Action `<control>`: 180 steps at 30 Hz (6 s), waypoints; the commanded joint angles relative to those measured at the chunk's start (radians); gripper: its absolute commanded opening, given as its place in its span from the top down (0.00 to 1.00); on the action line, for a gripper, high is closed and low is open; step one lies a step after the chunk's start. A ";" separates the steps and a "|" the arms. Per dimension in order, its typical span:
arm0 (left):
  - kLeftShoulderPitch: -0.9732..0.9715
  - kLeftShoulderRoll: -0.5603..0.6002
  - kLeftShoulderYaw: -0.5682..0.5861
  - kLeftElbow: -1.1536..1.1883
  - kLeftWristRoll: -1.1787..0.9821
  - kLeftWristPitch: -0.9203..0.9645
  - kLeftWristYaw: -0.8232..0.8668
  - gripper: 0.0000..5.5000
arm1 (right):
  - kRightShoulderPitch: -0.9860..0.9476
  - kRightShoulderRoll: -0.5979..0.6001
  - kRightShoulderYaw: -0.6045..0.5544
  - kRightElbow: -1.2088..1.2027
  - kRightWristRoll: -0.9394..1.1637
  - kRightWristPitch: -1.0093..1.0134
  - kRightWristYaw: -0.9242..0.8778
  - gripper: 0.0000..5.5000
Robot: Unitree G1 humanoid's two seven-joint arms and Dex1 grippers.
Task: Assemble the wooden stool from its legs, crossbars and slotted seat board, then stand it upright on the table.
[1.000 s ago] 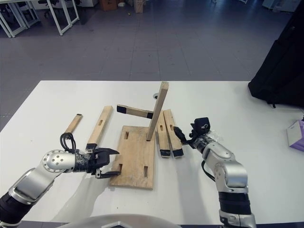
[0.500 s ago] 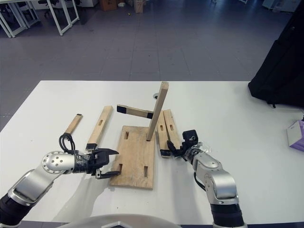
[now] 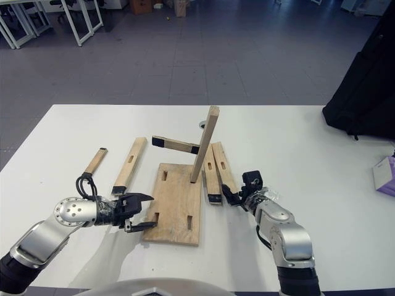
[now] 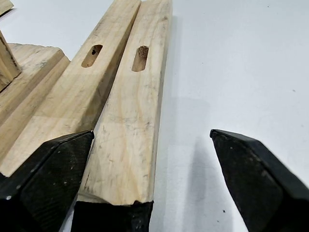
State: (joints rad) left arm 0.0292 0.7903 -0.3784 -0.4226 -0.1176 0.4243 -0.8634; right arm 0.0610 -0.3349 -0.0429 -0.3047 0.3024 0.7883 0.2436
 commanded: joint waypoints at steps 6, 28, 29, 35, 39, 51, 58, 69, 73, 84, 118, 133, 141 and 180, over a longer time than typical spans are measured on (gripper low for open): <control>0.065 -0.001 -0.027 0.044 -0.016 0.109 0.005 0.29 | -0.007 -0.006 0.058 0.005 -0.063 -0.036 0.008 0.18; 0.010 -0.118 0.350 -0.047 -0.358 0.236 0.100 0.29 | -0.019 0.033 0.077 0.020 -0.082 0.032 -0.005 0.55; 0.020 -0.126 0.351 -0.052 -0.361 0.235 0.109 0.29 | -0.018 0.030 0.079 0.022 -0.085 0.030 -0.004 0.60; 0.056 -0.216 0.349 0.002 -0.334 0.133 0.158 0.29 | -0.038 0.052 0.047 0.054 -0.077 0.000 -0.013 0.63; 0.077 -0.261 0.340 0.040 -0.308 0.048 0.176 0.29 | -0.120 0.107 -0.098 0.137 0.011 -0.126 -0.003 0.63; 0.096 -0.322 0.415 0.067 -0.596 0.025 -0.002 0.29 | -0.084 0.085 -0.449 0.122 1.038 0.153 0.622 0.63; 0.080 -0.316 0.438 0.101 -0.674 0.072 -0.040 0.29 | -0.004 0.049 -0.307 0.063 1.008 0.162 0.745 0.63; 0.058 -0.338 0.478 0.032 -1.040 0.317 0.032 0.29 | 0.001 -0.090 0.028 0.053 0.639 -0.012 0.958 0.63; 0.037 -0.368 0.495 0.060 -1.080 0.336 0.090 0.29 | 0.010 -0.101 0.086 0.054 0.595 -0.037 0.979 0.63; 0.050 -0.355 0.511 0.029 -1.201 0.391 0.053 0.29 | -0.003 -0.103 0.110 0.090 0.575 -0.078 0.993 0.63; 0.037 -0.363 0.476 0.057 -1.103 0.357 -0.002 0.63 | -0.063 -0.094 0.168 0.160 0.500 -0.119 1.006 0.63; -0.118 -0.235 0.732 0.211 -1.021 0.208 -0.070 0.63 | -0.094 -0.205 0.270 0.067 0.216 -0.193 0.806 0.36; -0.159 -0.277 0.693 0.239 -0.827 0.089 0.011 0.63 | -0.133 -0.341 0.465 -0.018 -0.165 -0.325 0.731 0.36; -0.371 -0.278 0.460 0.547 -0.540 -0.066 -0.309 0.63 | -0.234 -0.606 0.594 0.096 -0.436 -0.701 0.990 0.36</control>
State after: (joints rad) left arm -0.3040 0.5158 0.1026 0.1101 -0.6871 0.3725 -1.1545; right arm -0.2311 -0.9230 0.4954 -0.2777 -0.0534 0.0647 1.2078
